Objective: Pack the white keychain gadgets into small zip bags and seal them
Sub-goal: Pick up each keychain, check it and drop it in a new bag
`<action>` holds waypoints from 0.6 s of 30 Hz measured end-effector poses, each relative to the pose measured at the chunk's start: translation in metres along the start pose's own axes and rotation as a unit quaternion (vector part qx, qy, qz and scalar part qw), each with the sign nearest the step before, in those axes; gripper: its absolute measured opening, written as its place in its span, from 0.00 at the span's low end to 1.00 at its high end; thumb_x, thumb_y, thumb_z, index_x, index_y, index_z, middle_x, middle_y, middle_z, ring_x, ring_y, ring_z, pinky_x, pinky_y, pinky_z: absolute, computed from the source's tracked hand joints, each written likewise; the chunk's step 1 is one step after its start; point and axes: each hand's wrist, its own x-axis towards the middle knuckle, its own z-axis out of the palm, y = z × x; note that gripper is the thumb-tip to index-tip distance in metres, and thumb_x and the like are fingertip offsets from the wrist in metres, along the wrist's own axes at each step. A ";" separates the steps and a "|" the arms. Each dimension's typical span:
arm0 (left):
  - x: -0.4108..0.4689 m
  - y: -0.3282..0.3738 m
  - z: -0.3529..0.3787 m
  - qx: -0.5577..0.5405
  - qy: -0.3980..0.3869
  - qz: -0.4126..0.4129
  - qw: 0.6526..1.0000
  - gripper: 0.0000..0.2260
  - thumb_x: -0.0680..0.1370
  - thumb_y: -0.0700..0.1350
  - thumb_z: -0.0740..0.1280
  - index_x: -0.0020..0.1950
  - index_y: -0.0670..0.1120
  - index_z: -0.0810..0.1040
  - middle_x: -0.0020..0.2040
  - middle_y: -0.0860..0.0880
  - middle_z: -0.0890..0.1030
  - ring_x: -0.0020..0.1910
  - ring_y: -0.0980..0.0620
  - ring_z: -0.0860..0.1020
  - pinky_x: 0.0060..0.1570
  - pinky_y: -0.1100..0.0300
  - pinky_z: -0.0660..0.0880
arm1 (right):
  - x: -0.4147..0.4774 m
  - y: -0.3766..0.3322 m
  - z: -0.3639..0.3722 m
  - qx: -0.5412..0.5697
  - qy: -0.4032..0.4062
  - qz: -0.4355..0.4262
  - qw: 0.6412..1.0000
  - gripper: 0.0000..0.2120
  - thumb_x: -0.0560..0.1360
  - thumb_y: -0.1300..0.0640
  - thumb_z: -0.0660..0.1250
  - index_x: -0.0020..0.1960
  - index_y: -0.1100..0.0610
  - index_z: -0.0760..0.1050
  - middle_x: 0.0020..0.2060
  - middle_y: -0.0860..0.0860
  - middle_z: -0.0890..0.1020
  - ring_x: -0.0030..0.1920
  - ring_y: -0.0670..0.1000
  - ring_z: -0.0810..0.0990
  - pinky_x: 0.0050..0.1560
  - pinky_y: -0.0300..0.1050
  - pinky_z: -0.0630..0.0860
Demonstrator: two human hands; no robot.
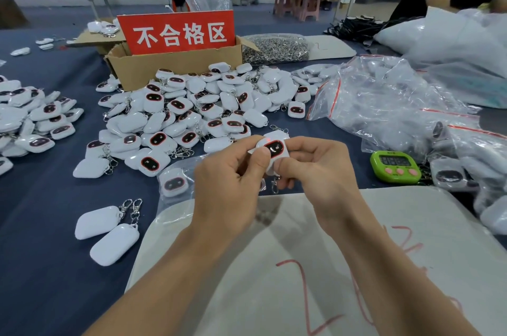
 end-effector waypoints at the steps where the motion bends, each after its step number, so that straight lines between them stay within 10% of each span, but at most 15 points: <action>1: 0.000 0.001 -0.001 0.003 0.001 -0.001 1.000 0.06 0.82 0.52 0.66 0.55 0.61 0.82 0.33 0.51 0.81 0.32 0.49 0.79 0.34 0.51 0.78 | 0.000 0.000 0.000 -0.003 0.001 -0.004 1.000 0.08 0.61 0.61 0.74 0.40 0.55 0.86 0.31 0.57 0.84 0.27 0.51 0.75 0.30 0.39 0.73; 18: -0.002 0.004 -0.003 0.211 0.105 0.119 0.965 0.09 0.72 0.49 0.75 0.52 0.55 0.88 0.38 0.54 0.86 0.36 0.46 0.83 0.36 0.48 0.79 | 0.006 0.006 -0.006 -0.102 0.101 -0.131 0.981 0.18 0.69 0.72 0.78 0.40 0.47 0.86 0.34 0.46 0.86 0.34 0.45 0.80 0.40 0.38 0.76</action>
